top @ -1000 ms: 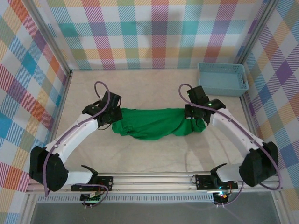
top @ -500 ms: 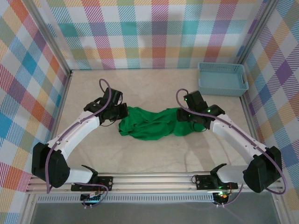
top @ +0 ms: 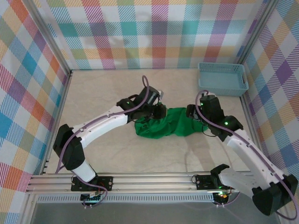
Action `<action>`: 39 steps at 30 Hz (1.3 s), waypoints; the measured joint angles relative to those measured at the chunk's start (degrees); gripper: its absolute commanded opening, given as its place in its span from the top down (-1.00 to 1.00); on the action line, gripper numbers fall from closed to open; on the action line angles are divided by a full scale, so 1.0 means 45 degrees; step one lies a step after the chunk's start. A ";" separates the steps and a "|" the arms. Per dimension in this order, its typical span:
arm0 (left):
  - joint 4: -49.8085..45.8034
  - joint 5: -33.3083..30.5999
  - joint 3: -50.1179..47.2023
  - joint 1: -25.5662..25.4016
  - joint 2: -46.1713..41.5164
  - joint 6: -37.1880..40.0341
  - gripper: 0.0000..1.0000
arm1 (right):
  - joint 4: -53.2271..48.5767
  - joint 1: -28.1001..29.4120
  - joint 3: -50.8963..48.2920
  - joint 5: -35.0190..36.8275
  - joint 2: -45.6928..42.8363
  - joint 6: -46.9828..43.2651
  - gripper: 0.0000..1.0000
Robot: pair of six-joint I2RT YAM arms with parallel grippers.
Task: Fold the inside-out t-shirt
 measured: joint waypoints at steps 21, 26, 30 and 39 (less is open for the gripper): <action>0.1802 0.0442 -0.8573 0.4396 -0.5255 -0.1700 -0.76 | 0.1156 0.2705 -0.0189 -0.2448 0.4206 -0.0500 -0.51; 0.2861 0.1316 -0.8446 0.4386 -0.3342 -0.1933 -0.61 | 0.1632 0.3177 -0.0563 -0.2803 0.4862 -0.0389 -0.44; 0.3507 0.1802 -0.7936 0.4153 -0.2055 -0.2040 -0.52 | 0.1719 0.3245 -0.0646 -0.2856 0.5838 -0.0291 -0.26; 0.4206 0.2016 -0.7067 0.3274 -0.0801 -0.2317 0.50 | 0.1739 0.3245 -0.0578 -0.2220 0.6596 -0.0306 0.81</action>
